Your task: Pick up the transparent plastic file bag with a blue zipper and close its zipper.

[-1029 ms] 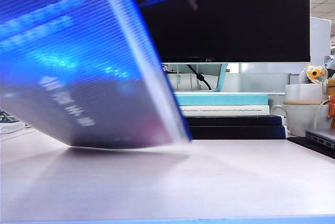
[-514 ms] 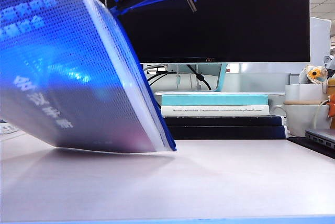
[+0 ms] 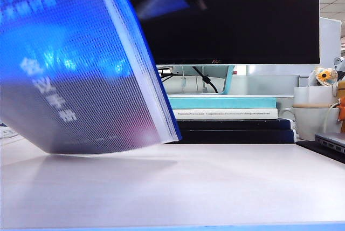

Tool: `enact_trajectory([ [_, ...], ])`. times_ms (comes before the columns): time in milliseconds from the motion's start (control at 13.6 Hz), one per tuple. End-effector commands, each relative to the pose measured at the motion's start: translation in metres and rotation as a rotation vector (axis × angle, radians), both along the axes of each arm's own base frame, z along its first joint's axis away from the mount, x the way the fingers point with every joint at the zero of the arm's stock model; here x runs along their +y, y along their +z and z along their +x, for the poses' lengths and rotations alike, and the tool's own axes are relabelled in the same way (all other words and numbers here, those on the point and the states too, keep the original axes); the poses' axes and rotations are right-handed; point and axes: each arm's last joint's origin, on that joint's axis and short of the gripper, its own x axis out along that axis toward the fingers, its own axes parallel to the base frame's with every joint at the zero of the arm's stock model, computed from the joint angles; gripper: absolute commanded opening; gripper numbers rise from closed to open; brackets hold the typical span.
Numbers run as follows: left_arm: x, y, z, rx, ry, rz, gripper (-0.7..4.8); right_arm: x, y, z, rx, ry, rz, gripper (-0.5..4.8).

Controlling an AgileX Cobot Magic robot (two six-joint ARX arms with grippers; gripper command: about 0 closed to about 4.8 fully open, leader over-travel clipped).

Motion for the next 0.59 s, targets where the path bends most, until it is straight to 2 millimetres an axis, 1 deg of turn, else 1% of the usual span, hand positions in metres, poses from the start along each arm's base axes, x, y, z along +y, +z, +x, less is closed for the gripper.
enact_trajectory([
  [73,-0.002,-0.002,0.001,0.027,-0.038,0.006,-0.06,-0.009,0.028,-0.012,-0.09,0.016,0.088,2.48],
  [147,-0.003,-0.003,0.0,0.034,-0.068,0.014,-0.06,-0.014,0.037,-0.018,-0.118,0.016,0.108,2.48],
  [220,-0.003,-0.002,0.0,0.033,-0.09,0.01,-0.06,-0.017,0.041,-0.021,-0.129,0.016,0.118,2.48],
  [294,-0.005,-0.004,-0.004,0.031,-0.223,0.025,-0.06,-0.024,0.05,-0.032,-0.119,0.092,0.155,2.41],
  [367,-0.005,-0.005,-0.005,0.04,-0.263,0.03,-0.06,-0.026,0.054,-0.037,-0.1,0.162,0.182,2.37],
  [441,-0.006,-0.007,-0.007,0.05,-0.347,0.041,-0.06,-0.03,0.053,-0.046,-0.025,0.292,0.202,2.29],
  [514,-0.004,-0.008,-0.011,0.077,-0.389,0.089,-0.06,-0.041,0.047,-0.053,-0.014,0.362,0.13,2.29],
  [588,-0.003,-0.007,-0.012,0.084,-0.409,0.104,-0.06,-0.045,0.045,-0.055,-0.009,0.37,0.104,2.28],
])
